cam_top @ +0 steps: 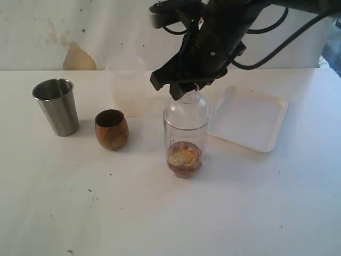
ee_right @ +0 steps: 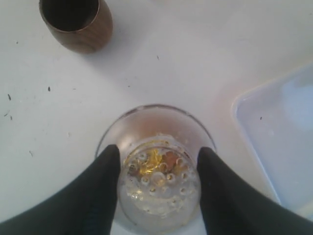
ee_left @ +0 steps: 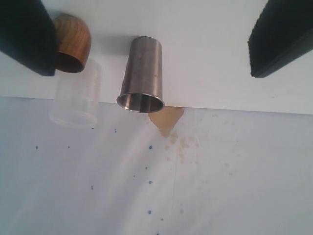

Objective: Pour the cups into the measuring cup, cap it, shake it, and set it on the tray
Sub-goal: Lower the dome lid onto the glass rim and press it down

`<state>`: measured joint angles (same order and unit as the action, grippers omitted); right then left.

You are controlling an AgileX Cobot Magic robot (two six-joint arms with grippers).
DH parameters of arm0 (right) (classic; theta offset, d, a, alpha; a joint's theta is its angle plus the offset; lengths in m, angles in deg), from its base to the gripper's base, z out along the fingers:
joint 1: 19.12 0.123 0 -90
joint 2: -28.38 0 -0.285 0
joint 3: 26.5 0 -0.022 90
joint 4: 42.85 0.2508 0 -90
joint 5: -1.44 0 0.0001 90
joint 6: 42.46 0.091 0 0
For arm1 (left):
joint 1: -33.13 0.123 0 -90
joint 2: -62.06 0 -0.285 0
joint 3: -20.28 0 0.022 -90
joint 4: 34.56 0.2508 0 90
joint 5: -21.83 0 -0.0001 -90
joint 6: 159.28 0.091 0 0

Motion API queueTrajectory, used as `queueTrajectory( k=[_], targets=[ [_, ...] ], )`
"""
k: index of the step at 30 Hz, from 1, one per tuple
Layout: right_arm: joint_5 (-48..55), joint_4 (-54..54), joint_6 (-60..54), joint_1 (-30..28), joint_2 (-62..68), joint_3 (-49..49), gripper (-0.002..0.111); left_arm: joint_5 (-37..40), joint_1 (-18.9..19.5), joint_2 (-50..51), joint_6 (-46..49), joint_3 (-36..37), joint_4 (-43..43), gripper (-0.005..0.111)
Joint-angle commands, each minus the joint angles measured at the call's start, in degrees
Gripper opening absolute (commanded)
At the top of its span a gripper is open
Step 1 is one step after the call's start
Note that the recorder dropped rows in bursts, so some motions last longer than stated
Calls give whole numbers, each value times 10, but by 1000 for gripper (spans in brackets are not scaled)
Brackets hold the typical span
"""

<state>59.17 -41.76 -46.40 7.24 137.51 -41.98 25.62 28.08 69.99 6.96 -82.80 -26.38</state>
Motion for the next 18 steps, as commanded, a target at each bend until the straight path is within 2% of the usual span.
queueTrajectory(
  k=[1,4,12,14,18],
  targets=[
    [-7,-3,-7,-2,22,2,0,-3,-3,-1,-1,3,0,105],
    [-15,25,-3,-1,30,4,0,-3,-3,-1,-1,3,0,105],
    [13,18,0,-1,20,12,1,-3,-3,-1,-1,3,0,105],
    [13,18,0,-1,16,12,8,-3,-3,-1,-1,3,0,105],
    [14,18,0,-1,15,12,33,-3,-3,-1,-1,3,0,105]
  ],
)
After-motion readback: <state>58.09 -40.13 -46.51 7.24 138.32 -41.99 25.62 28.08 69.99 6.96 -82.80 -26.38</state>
